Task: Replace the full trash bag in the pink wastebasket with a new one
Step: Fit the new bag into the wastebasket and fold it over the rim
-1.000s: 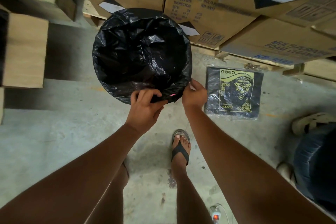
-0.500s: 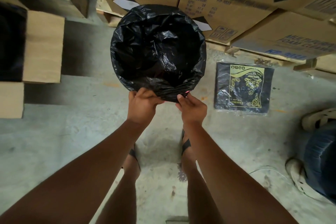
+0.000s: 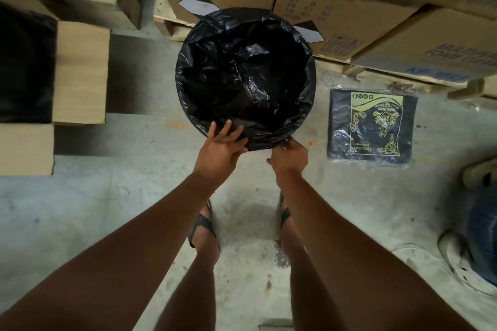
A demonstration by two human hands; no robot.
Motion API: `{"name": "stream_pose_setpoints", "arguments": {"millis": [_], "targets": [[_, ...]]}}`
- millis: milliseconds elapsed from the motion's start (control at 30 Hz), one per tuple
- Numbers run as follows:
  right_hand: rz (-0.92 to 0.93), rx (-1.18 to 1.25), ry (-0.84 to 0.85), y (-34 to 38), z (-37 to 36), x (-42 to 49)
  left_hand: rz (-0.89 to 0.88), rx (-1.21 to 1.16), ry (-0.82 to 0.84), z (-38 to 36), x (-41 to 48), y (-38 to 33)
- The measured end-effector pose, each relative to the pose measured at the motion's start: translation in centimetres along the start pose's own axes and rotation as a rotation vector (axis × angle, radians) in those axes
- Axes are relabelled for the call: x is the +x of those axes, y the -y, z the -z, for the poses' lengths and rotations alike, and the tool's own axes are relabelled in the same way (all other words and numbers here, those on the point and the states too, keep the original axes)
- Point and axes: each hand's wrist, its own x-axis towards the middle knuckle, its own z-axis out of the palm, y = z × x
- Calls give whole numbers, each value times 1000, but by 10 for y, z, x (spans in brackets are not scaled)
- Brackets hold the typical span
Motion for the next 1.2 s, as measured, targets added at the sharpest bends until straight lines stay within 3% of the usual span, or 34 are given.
{"name": "stream_pose_setpoints", "arguments": {"millis": [100,267,367,633,767,900,967,1100,1200], "targets": [[-64,261,-142,7,5,-26,74,-60,22,3,0,0],[-203,437,-38,7,3,-36,128,-129,67,9,6,3],[-173,527,-50,1,3,-35,152,-175,58,14,10,6],[-118,431,108,-1,14,-27,115,-190,65,15,14,10],[-64,230,68,8,18,-24,-11,-66,55,22,24,24],[715,-186,-53,21,15,-31,-56,122,165,29,38,39],[930,-374,77,30,8,-30,-28,204,261,29,44,43],[1012,-1239,540,39,5,-6,-16,446,549,36,52,45],[1058,-1452,672,52,16,20,55,443,781,41,55,32]]}}
